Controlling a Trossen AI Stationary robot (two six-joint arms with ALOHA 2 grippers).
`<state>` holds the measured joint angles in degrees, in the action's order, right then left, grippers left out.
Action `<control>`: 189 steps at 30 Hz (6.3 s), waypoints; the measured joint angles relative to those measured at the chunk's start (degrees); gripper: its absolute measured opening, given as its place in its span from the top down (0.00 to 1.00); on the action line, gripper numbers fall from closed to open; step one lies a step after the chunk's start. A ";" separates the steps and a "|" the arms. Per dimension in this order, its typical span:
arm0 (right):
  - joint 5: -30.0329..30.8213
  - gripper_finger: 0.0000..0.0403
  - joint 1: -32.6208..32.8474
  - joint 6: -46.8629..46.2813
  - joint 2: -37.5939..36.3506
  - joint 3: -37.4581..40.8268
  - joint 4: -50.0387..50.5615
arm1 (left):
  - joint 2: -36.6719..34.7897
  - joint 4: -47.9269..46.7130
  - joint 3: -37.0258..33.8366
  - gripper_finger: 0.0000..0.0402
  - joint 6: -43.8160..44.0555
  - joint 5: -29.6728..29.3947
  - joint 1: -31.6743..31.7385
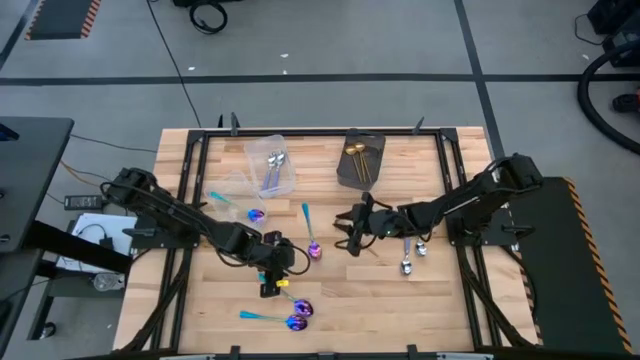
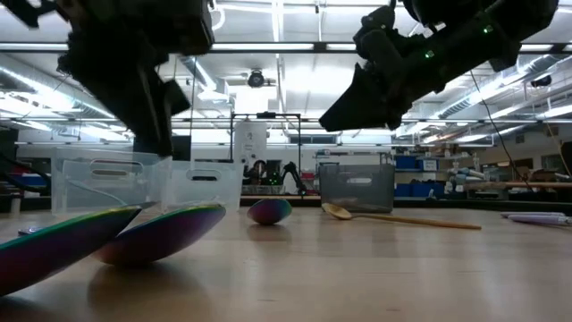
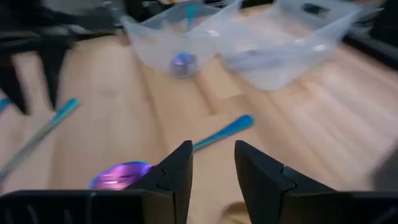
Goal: Sort silverware by color (type)
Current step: Put the blue spoon into the left transparent bin
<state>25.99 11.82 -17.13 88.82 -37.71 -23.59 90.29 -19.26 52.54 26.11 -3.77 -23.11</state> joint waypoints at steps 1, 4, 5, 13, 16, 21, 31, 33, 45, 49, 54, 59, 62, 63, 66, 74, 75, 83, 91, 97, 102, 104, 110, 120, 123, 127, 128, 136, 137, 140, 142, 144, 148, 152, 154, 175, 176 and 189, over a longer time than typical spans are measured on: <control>-0.19 0.68 0.35 -0.09 0.26 0.00 0.00 | 0.83 -0.08 0.13 0.69 0.57 0.07 0.00; -0.38 0.68 1.78 -0.63 0.22 0.00 -0.07 | 2.74 -0.74 1.61 0.69 1.74 0.88 -0.03; -0.19 0.68 2.37 -0.40 0.18 0.00 -0.06 | 3.32 -1.77 2.35 0.69 1.96 0.87 -0.08; 2.78 0.68 5.84 8.83 1.24 -0.04 -4.37 | 7.85 -9.17 8.49 0.69 3.10 0.93 -2.55; 3.06 0.68 5.91 11.08 1.23 0.00 -5.10 | 9.18 -11.29 10.31 0.69 3.28 1.07 -3.70; 3.27 0.68 5.86 13.30 1.22 -0.02 -5.53 | 11.80 -16.05 12.85 0.69 2.96 0.52 -4.55; 2.96 0.68 5.64 18.03 1.22 -0.02 -7.60 | 12.91 -16.74 13.07 0.69 3.26 0.13 -5.11; 2.96 0.68 5.64 18.32 1.22 -0.02 -7.72 | 12.91 -16.25 13.07 0.69 3.28 0.01 -5.07; 2.98 0.68 5.54 18.20 1.22 -0.02 -7.23 | 13.47 -14.96 13.09 0.69 2.64 -0.32 -5.51; 2.94 0.68 5.14 16.86 1.22 -0.02 -6.19 | 15.47 -11.80 13.07 0.69 -0.36 -1.54 -7.11; 2.94 0.68 4.91 15.85 1.22 0.00 -5.95 | 16.77 -9.33 13.07 0.69 -4.13 -2.44 -8.91; 2.94 0.68 4.89 15.43 1.22 0.00 -5.89 | 16.76 -9.72 13.07 0.66 -6.14 -6.28 -9.79; 2.93 0.68 4.89 14.63 1.22 0.00 -5.51 | 16.76 -9.68 13.07 0.61 -6.24 -6.96 -10.29; 2.92 0.68 4.92 14.32 1.22 0.00 -5.43 | 16.76 -9.60 13.07 0.60 -6.49 -7.14 -10.29; 2.92 0.68 4.90 14.26 1.22 0.00 -5.37 | 16.76 -9.57 13.07 0.57 -7.86 -7.33 -10.27; 2.92 0.68 4.89 11.73 1.22 0.00 -3.42 | 19.09 -7.69 13.28 0.62 -12.00 -7.91 -10.33; 2.92 0.68 4.92 11.33 1.22 0.00 -3.18 | 19.45 -7.75 13.30 0.63 -12.19 -7.81 -10.34; 2.92 0.68 4.96 10.17 1.24 0.00 -2.34 | 20.71 -8.57 13.37 0.86 -14.79 -7.99 -10.64; 2.96 0.68 4.92 11.65 1.24 0.00 -2.97 | 20.56 -9.62 13.32 0.96 -14.44 -8.70 -10.64; 2.98 0.68 3.94 13.10 1.24 0.00 -3.42 | 19.02 -10.72 13.05 0.96 -12.91 -10.72 -10.93; 2.94 0.68 3.71 13.45 1.24 0.00 -3.78 | 15.01 -14.15 12.75 0.96 -9.62 -13.21 -10.52; 2.94 0.68 3.69 13.90 1.24 0.00 -4.48 | 12.64 -16.26 12.89 0.96 -8.43 -13.41 -10.27; 2.92 0.68 3.69 13.87 1.24 0.00 -4.71 | 7.24 -24.19 12.98 0.96 -7.50 -14.50 -9.05; 2.92 0.68 4.72 11.87 1.24 0.00 -3.64 | -2.38 -45.05 12.96 0.96 -5.77 -21.28 -8.52; 2.92 0.68 4.72 10.56 1.24 0.00 -3.27 | -5.39 -49.83 12.98 0.96 -5.68 -24.53 -8.51; 2.92 0.68 5.00 9.58 1.24 0.00 -2.39 | -7.58 -55.24 13.00 0.96 -5.71 -27.29 -8.31; 2.89 0.68 5.17 9.58 1.24 0.00 -2.39 | -7.70 -56.70 13.04 0.96 -5.73 -27.50 -8.11; 2.92 0.68 5.31 9.69 1.24 0.00 -2.50 | -7.96 -62.89 10.47 0.96 -7.48 -27.92 -4.72; 2.92 0.68 5.31 9.73 1.24 0.00 -2.48 | -7.96 -62.95 9.46 0.96 -8.23 -28.00 -4.32; 2.92 0.68 5.31 9.85 1.24 0.00 -2.50 | -7.94 -62.90 6.14 0.96 -10.58 -28.00 -2.93; 2.92 0.68 5.31 10.21 1.24 0.00 -2.48 | -7.96 -62.93 4.15 0.96 -11.52 -28.38 -1.81; 2.94 0.68 5.31 10.54 1.24 0.00 -2.51 | -8.72 -62.81 2.56 0.96 -11.97 -29.07 -0.82; 2.93 0.68 5.16 10.72 1.24 0.00 -2.84 | -9.42 -62.34 0.05 0.96 -13.33 -29.80 1.63; 2.92 0.68 5.29 10.68 1.24 0.00 -2.97 | -11.52 -60.32 -1.51 0.96 -14.50 -31.07 3.27; 2.92 0.68 5.31 10.69 1.24 0.00 -2.96 | -13.22 -59.81 -1.51 0.96 -14.82 -32.06 3.89; 2.88 0.68 5.42 10.87 1.24 -0.02 -3.83 | -23.70 -45.23 -9.86 0.96 -31.81 -29.26 15.64; 2.89 0.68 5.42 10.87 1.24 -0.02 -3.83 | -23.70 -44.34 -10.38 0.96 -33.33 -28.54 16.18; 2.85 0.68 5.44 11.09 1.24 -0.02 -3.81 | -23.41 -37.28 -11.04 0.96 -46.65 -25.63 20.18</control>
<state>28.84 17.25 -6.04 90.06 -37.74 -27.40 66.87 -56.54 41.50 -20.54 -29.40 -2.93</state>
